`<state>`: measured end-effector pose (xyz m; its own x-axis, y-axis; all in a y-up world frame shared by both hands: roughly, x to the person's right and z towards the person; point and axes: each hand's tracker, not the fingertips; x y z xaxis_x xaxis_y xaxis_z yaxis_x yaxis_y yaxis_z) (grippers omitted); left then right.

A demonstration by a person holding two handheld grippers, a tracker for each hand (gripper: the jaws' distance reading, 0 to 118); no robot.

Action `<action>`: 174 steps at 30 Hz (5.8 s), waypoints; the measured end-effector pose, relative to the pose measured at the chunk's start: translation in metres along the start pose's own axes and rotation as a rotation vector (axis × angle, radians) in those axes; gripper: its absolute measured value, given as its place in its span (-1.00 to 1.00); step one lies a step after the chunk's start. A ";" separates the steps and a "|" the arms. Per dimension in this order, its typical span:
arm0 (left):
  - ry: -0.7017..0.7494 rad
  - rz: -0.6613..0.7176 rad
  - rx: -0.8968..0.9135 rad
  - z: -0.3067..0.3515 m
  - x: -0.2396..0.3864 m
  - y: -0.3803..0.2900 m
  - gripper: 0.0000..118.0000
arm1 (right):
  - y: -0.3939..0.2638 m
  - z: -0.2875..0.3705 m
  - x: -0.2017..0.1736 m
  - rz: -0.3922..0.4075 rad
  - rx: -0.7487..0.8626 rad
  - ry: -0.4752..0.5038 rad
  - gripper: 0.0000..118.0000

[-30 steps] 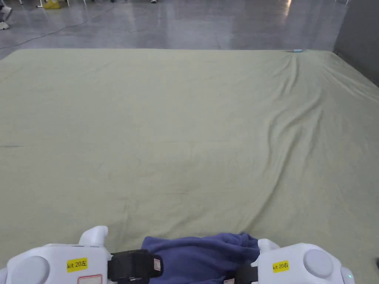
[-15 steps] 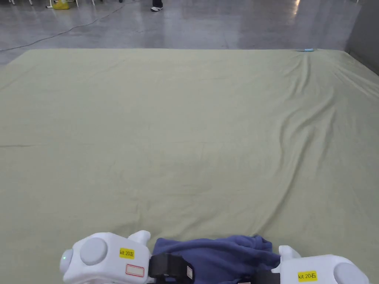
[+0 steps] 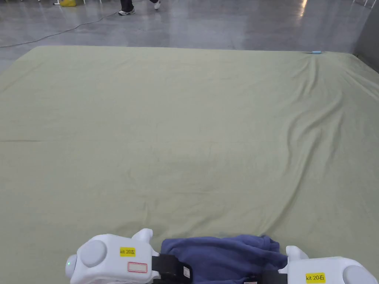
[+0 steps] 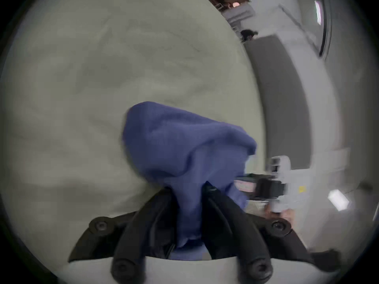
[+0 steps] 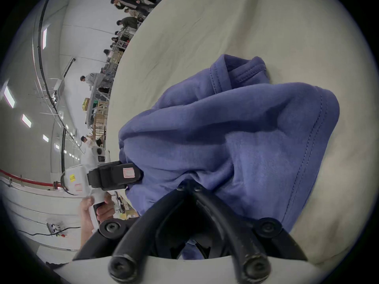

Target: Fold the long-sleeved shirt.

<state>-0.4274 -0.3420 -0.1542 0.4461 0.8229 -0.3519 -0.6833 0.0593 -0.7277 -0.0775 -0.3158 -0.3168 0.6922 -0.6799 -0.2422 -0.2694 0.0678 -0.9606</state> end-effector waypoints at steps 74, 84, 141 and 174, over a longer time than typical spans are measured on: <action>0.595 -0.807 1.212 0.176 0.405 -0.136 -1.00 | -0.091 0.305 -0.261 0.721 1.225 -0.390 -1.00; 0.629 -0.822 1.247 0.189 0.411 -0.148 -1.00 | -0.094 0.310 -0.264 0.712 1.219 -0.360 -1.00; 0.565 -0.814 1.243 0.202 0.411 -0.157 0.99 | -0.099 0.299 -0.282 0.684 1.139 -0.367 1.00; 0.577 -0.803 1.227 0.204 0.407 -0.154 0.99 | -0.101 0.292 -0.286 0.708 1.134 -0.391 1.00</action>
<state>-0.2590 0.0990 -0.0652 0.8637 0.0519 -0.5013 -0.0752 0.9968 -0.0265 -0.0524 0.0847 -0.1904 0.8291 -0.0195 -0.5588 -0.0838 0.9838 -0.1587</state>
